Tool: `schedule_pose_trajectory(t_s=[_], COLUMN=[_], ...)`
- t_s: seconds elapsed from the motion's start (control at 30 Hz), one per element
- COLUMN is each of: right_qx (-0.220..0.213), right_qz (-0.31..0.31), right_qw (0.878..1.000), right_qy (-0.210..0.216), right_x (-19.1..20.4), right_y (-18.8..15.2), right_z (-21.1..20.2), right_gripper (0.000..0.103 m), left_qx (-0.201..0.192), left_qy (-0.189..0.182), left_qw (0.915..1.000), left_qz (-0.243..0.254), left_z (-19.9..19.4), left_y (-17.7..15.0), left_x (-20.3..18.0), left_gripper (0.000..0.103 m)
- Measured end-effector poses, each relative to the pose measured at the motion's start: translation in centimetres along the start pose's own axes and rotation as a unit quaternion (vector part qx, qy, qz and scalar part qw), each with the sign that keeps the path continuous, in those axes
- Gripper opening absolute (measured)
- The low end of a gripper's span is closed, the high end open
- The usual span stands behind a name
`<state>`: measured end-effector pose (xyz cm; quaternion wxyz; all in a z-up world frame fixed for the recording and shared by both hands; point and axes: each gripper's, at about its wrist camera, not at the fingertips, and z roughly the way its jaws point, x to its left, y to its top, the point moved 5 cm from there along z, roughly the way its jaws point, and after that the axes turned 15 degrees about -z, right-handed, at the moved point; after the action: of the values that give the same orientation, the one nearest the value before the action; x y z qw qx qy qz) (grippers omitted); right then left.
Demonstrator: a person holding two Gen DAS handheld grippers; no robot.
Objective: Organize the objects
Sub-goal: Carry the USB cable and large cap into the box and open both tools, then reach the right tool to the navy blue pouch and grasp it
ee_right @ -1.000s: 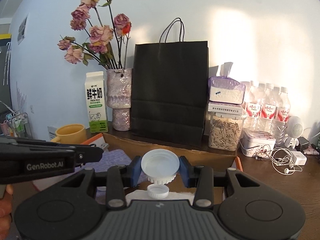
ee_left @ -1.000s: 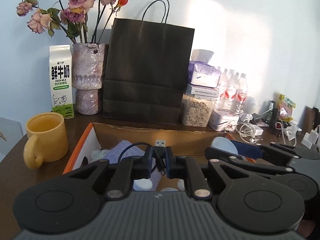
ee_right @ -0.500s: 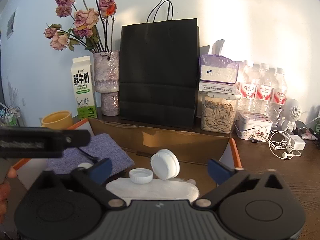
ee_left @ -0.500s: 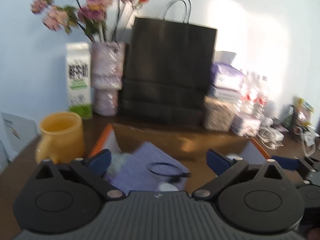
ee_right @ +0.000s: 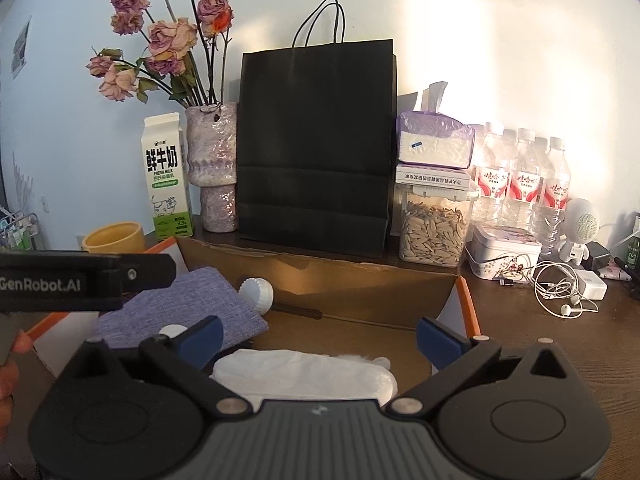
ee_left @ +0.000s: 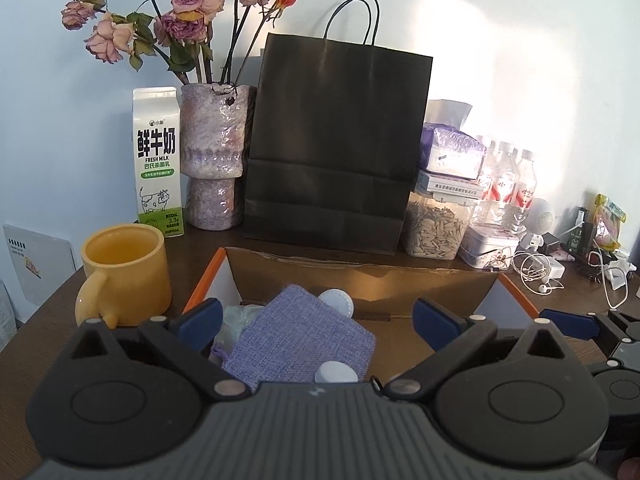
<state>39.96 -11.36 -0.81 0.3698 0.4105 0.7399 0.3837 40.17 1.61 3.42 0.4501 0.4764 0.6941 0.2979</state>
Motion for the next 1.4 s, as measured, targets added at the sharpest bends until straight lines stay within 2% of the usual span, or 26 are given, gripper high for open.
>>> schedule_pose_trajectory(t_s=[0.33,0.67,1.03,1.4], right_qx=[-0.005,-0.009,0.003,0.016], right_qz=[-0.003,-0.017,-0.02,-0.025], right_qw=[1.0,1.0,0.999,0.998], right_qy=[-0.001,0.009,0.025,0.046], right_x=[0.4,2.2,4.8,7.1], right_y=[0.0,-0.5,-2.9,-5.2], right_z=[-1.3,-5.2,-10.0,-12.9], right_gripper=[0.103,0.103,0.103,0.103], left_qx=[-0.001,0.004,0.008,0.012], left_qy=[0.004,0.004,0.018,0.03], left_qw=[1.0,1.0,0.9997,0.9993], left_qz=[-0.003,0.005,0.013,0.018], left_z=[-1.4,-5.2,-10.3,-13.8], left_y=[-0.3,-1.6,-2.9,-4.4], left_x=[0.3,0.9,3.6,5.2], left_gripper=[0.103,0.103,0.103,0.103])
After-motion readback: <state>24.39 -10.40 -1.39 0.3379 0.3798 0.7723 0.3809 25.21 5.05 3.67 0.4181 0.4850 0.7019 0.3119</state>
